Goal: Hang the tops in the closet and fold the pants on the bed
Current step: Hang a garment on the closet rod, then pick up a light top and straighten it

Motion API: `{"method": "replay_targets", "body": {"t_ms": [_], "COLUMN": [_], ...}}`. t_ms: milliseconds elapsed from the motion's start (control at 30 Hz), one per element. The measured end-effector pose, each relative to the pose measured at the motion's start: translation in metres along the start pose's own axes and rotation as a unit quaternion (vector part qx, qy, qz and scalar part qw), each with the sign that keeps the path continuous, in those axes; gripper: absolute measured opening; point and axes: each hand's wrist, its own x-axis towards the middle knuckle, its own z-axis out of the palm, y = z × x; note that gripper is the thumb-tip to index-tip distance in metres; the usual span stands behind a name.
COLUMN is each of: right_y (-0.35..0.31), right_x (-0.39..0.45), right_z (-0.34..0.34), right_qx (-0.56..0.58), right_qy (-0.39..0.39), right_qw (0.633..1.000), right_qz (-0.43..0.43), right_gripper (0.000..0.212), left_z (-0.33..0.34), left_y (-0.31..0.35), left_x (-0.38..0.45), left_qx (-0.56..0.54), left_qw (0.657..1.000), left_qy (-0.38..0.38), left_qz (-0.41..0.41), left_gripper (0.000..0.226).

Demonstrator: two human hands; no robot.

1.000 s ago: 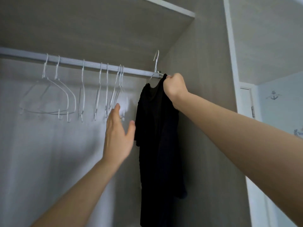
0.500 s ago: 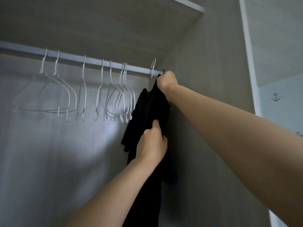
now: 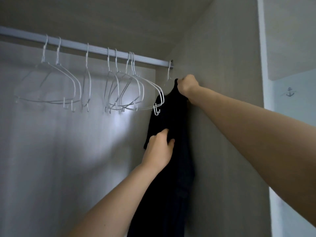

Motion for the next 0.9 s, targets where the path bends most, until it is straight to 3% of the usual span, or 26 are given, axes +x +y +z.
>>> {"method": "replay_targets", "body": {"t_ms": [133, 233, 367, 467, 633, 733, 900], "right_y": [0.002, 0.003, 0.014, 0.031, 0.059, 0.068, 0.066], "right_x": [-0.023, -0.055, -0.113, -0.154, -0.236, -0.294, -0.406], "right_z": [-0.01, -0.013, -0.026, -0.047, -0.074, -0.077, -0.072], "right_qx": [-0.024, -0.003, 0.021, 0.101, 0.258, 0.315, 0.359], "right_qy": [0.008, -0.019, -0.045, -0.085, -0.18, -0.264, -0.36], "right_qw": [1.0, 1.0, 0.999, 0.991, 0.943, 0.904, 0.85], "right_qz": [-0.011, -0.008, 0.004, -0.024, -0.109, -0.121, -0.141], "right_gripper": [0.033, 0.044, 0.058, 0.051, 0.042, 0.036, 0.026], "left_z": [0.006, 0.007, -0.003, -0.018, -0.048, -0.075, -0.136], "left_y": [0.007, 0.015, 0.028, 0.044, 0.084, 0.107, 0.151], "left_x": [-0.012, -0.028, -0.062, -0.098, -0.18, -0.249, -0.379], "left_qx": [-0.005, 0.002, 0.02, 0.042, -0.023, 0.037, 0.159], "left_qw": [1.0, 1.0, 0.996, 0.989, 0.959, 0.941, 0.911], "left_qy": [0.013, 0.012, 0.02, 0.026, 0.07, 0.112, 0.106], "left_qz": [-0.006, -0.022, -0.081, -0.138, -0.274, -0.318, -0.367], "left_gripper": [0.018, 0.014, 0.008, 0.008, 0.014, 0.013, 0.015]}}
